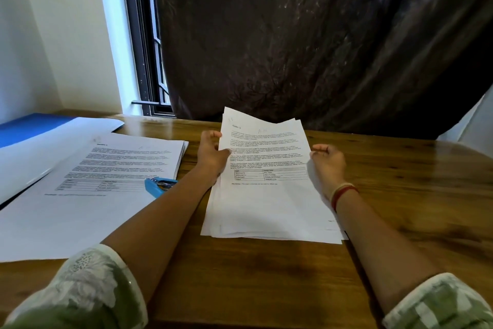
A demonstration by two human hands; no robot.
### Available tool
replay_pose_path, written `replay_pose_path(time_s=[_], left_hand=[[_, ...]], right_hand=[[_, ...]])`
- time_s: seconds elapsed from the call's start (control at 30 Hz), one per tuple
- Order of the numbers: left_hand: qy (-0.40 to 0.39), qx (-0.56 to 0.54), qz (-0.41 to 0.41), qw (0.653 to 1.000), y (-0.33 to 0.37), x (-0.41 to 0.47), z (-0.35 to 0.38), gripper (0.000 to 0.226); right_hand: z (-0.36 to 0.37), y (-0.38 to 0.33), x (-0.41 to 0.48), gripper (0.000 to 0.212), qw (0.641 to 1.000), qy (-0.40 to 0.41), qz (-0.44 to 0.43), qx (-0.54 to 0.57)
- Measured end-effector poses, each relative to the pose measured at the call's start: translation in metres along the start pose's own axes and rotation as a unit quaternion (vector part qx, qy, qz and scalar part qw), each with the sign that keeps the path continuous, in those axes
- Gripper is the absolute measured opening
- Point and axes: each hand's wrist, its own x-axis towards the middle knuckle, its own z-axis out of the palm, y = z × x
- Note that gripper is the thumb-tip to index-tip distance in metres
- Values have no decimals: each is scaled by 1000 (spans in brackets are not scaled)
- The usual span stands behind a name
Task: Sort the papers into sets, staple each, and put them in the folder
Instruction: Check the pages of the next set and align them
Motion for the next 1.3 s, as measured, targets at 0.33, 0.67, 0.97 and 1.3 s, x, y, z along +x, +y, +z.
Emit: replay_pose_path(time_s=[0.33, 0.67, 0.97, 1.3], left_hand=[[-102, 0, 25, 995, 2, -3, -8, 57], [-46, 3, 9, 999, -2, 2, 1, 51], [-67, 15, 43, 997, -2, 8, -2, 68], [-95, -108, 10, 990, 5, 2, -7, 24]], right_hand=[[0, -10, -3, 27, 998, 1, 2, 68], [5, -2, -4, 18, 996, -31, -43, 74], [-20, -2, 14, 43, 950, -257, 56, 170], [-19, -7, 10, 44, 952, -214, 80, 201]])
